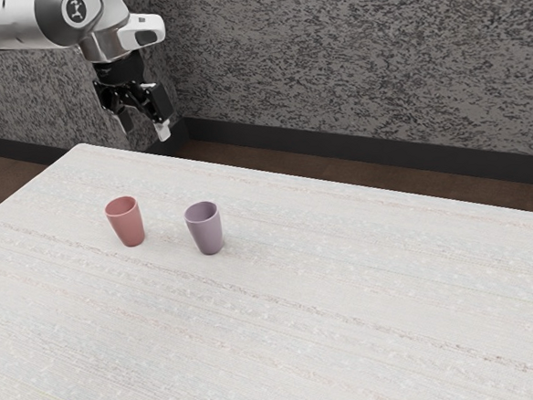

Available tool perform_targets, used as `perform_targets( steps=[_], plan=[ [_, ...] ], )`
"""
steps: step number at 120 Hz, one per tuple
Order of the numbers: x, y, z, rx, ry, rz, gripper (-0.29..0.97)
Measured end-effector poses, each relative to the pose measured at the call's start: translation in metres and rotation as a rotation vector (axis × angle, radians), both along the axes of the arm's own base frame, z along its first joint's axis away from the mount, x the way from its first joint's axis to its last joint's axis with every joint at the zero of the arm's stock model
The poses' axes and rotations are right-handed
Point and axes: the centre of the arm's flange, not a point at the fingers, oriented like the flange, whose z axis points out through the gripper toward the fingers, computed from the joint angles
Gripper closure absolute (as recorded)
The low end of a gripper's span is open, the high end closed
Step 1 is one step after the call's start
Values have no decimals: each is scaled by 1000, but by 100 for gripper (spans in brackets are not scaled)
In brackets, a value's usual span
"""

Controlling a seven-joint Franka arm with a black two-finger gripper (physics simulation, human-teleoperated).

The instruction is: Place the left cup onto the right cup

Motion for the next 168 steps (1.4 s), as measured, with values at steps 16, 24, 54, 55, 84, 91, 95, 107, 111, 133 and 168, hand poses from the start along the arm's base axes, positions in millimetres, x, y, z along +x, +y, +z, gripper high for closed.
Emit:
perform_targets(
  steps=[16,24,54,55,84,91,95,107,111,133,168],
  plan=[
    [0,0,-1,1,1,-3,0],
    [0,1,-1,1,1,-5,0],
    [2,0,-4,1,7,-10,0],
    [2,0,-4,1,8,-10,0],
    [8,10,-15,2,20,6,0],
    [10,22,-20,-8,29,25,0],
    [11,29,-24,-17,36,39,0],
    [14,47,-36,-29,52,69,0],
    [16,48,-39,-30,56,71,0],
    [30,59,-68,-9,92,82,0],
    [51,93,-112,47,83,118,0]
  ],
)
